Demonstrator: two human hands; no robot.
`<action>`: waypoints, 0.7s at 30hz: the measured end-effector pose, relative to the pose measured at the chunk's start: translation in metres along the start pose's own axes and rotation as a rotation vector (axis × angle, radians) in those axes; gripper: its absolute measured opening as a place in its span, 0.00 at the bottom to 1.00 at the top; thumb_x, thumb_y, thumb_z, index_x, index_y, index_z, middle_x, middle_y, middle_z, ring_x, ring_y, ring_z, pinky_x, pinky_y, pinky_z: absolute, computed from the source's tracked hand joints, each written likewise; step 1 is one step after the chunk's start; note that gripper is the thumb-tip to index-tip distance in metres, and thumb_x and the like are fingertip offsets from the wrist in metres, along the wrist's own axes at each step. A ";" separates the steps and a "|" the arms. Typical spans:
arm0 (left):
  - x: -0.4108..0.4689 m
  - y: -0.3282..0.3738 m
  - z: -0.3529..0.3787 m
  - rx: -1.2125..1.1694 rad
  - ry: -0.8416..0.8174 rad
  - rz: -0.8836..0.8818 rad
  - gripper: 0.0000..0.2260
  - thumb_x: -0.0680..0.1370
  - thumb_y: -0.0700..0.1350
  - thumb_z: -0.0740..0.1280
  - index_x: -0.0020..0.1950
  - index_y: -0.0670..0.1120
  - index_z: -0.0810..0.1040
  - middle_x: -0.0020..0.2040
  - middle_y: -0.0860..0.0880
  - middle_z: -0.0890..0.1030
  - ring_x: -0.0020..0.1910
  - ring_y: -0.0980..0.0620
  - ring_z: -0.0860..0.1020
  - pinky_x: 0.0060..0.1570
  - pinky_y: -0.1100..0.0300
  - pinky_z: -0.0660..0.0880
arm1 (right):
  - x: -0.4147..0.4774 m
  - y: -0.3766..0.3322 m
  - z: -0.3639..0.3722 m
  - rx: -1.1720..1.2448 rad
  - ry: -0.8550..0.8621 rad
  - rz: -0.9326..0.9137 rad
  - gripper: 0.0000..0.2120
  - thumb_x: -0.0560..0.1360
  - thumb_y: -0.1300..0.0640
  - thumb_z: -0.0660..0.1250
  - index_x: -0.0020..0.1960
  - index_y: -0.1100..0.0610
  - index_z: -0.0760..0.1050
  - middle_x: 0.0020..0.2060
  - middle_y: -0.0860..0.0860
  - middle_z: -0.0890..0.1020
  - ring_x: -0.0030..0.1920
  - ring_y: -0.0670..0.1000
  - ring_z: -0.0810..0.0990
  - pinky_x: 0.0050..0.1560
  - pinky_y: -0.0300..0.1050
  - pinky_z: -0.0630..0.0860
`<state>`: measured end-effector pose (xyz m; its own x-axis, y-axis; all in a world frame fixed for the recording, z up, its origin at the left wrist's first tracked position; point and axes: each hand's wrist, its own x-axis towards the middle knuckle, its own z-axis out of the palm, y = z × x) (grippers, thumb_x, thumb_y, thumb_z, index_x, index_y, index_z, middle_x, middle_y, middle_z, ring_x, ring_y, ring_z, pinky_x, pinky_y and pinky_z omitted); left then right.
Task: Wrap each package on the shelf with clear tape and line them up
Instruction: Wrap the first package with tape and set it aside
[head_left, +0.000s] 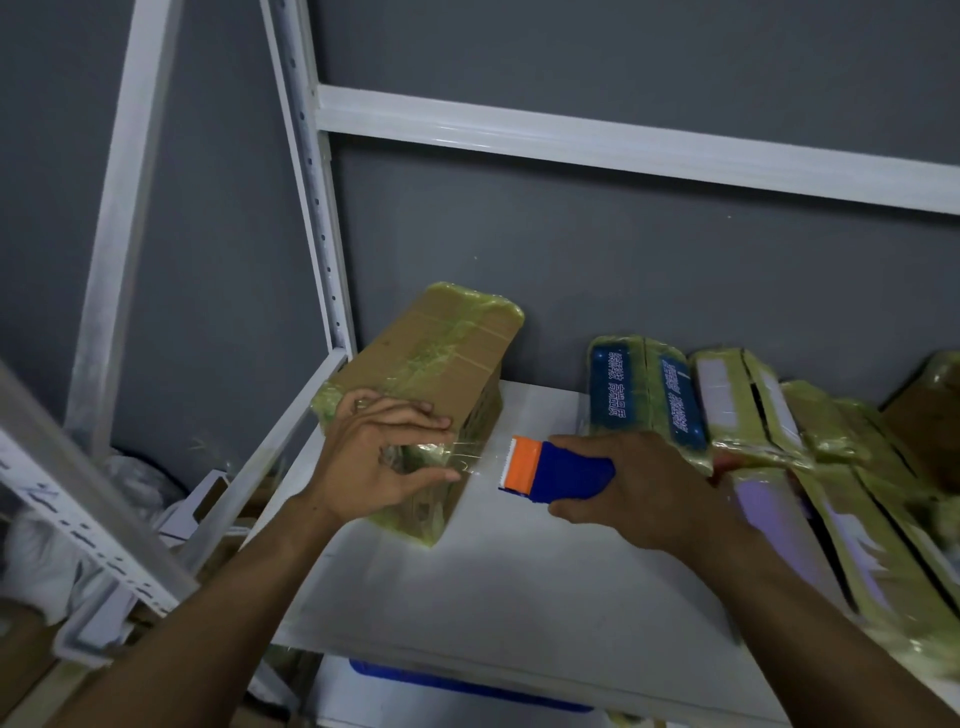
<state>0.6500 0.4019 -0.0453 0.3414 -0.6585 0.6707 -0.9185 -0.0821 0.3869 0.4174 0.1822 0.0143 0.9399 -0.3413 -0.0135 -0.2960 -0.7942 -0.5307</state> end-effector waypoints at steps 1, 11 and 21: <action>-0.001 0.000 0.004 -0.003 0.028 -0.019 0.19 0.67 0.68 0.74 0.52 0.59 0.87 0.54 0.66 0.83 0.62 0.66 0.76 0.69 0.48 0.61 | 0.004 0.001 0.005 0.018 0.002 0.002 0.38 0.69 0.42 0.80 0.75 0.47 0.71 0.61 0.45 0.81 0.61 0.45 0.79 0.61 0.48 0.80; -0.013 0.009 0.037 0.067 0.257 -0.103 0.14 0.70 0.64 0.75 0.50 0.58 0.86 0.54 0.66 0.83 0.71 0.56 0.72 0.74 0.30 0.40 | 0.034 0.000 0.043 -0.028 0.033 -0.073 0.32 0.71 0.40 0.79 0.71 0.45 0.73 0.59 0.44 0.83 0.59 0.46 0.80 0.57 0.45 0.81; -0.024 0.002 0.044 0.178 0.236 -0.265 0.26 0.69 0.64 0.74 0.62 0.53 0.80 0.70 0.52 0.75 0.80 0.47 0.57 0.72 0.25 0.51 | 0.056 -0.005 0.061 0.067 0.032 -0.111 0.34 0.68 0.41 0.81 0.70 0.47 0.76 0.57 0.45 0.83 0.57 0.46 0.81 0.55 0.50 0.82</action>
<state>0.6309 0.3846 -0.0881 0.5883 -0.4088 0.6977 -0.8058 -0.3678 0.4640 0.4819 0.1978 -0.0355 0.9600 -0.2698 0.0749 -0.1774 -0.7929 -0.5830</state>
